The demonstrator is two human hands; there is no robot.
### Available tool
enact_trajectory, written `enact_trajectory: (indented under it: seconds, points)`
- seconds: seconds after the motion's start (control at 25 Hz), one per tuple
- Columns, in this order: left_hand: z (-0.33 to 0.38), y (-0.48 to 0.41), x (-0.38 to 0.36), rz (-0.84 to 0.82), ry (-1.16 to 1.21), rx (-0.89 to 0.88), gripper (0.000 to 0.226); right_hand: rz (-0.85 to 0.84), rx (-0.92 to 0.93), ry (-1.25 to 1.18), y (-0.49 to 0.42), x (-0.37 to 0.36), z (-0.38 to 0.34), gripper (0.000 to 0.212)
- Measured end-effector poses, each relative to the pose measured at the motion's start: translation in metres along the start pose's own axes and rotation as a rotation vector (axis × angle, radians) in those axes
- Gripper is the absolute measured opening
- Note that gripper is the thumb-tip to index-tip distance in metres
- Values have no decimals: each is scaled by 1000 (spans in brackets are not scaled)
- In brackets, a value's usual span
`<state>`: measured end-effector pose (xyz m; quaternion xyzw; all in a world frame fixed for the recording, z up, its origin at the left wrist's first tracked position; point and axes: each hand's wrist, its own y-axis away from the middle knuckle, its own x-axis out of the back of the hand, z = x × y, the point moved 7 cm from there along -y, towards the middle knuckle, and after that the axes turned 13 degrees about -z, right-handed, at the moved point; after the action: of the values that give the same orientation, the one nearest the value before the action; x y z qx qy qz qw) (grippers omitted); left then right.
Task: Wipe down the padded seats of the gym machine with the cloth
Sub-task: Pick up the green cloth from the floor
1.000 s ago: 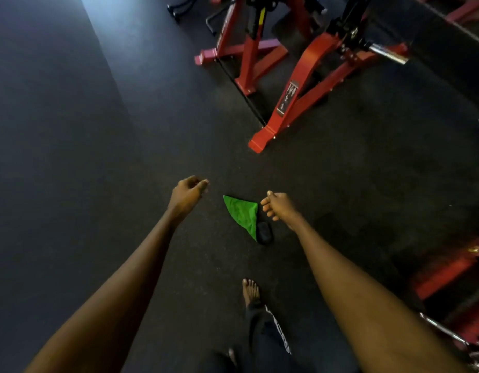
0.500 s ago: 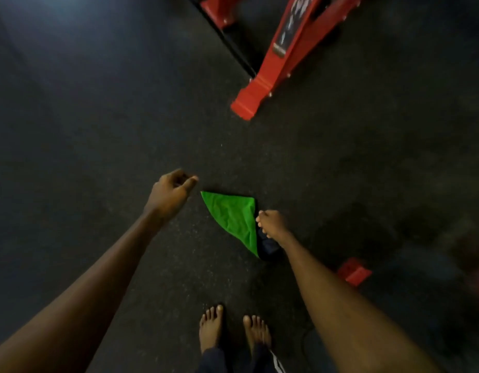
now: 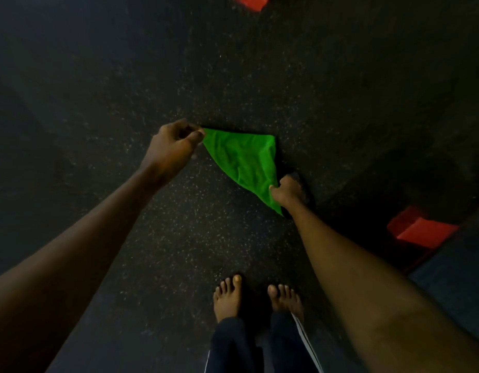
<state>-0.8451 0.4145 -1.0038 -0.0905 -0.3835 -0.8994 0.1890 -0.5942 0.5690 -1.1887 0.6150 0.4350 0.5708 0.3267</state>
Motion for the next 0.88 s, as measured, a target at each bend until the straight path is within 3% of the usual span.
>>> enact_trajectory:
  seconds: [0.2,0.36,0.48,0.6,0.88]
  points:
    - [31,21,11,14,19,-18,25,13,103,-221,45,18,-25,36]
    - [100,72,49,52,23,-6,25,-23,244,-277,133,81,-81,27]
    - [184,131,98,132,75,-71,23,-14,360,-261,230,149,-136,18]
    - [277,195,140,192,81,-151,22,-29,485,-391,329,220,-185,28]
    - [485,389,248,345,50,-337,21,88,835,-514,649,401,-265,26]
